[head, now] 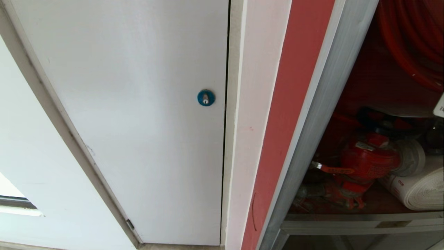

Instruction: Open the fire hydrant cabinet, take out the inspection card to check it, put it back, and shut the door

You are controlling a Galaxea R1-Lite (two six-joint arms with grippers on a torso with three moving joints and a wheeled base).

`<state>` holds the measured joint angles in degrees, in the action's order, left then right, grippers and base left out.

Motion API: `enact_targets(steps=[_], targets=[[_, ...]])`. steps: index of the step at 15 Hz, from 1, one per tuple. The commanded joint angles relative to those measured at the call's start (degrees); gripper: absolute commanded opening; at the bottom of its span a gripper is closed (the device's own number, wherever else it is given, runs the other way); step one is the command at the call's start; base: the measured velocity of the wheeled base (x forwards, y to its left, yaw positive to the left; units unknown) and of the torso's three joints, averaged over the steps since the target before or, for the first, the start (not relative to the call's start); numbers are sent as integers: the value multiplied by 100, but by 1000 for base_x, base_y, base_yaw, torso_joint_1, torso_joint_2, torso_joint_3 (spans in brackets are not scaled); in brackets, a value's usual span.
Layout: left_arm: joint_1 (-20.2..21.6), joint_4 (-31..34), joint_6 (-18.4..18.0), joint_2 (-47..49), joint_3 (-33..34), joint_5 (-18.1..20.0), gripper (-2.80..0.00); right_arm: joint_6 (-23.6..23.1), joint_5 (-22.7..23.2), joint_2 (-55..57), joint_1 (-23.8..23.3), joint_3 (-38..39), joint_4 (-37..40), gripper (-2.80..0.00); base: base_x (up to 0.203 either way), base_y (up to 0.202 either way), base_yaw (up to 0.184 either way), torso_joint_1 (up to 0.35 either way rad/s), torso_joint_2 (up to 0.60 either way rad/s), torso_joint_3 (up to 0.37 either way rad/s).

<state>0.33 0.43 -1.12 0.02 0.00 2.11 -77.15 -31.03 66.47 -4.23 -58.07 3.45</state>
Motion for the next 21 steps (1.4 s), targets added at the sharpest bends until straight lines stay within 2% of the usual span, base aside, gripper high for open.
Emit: enact_targets(steps=[1,5,9,16,21], targets=[[2,1,-2,6,0,0,-280,-91,244,256,-231,34,-143,-280,0,0,0,0,0,0],[2,1,-2,4,0,0,-280,-218,1017,533,-624,120,-468,-280,0,0,0,0,0,0],[2,1,-2,6,0,0,-280,-385,1462,768,-972,160,-862,-280,0,0,0,0,0,0],[2,1,-2,6,0,0,-280,-467,1970,877,-1133,147,-900,-280,0,0,0,0,0,0],[2,1,-2,6,0,0,-280,-675,2046,985,-1144,472,-1743,-280,0,0,0,0,0,0]])
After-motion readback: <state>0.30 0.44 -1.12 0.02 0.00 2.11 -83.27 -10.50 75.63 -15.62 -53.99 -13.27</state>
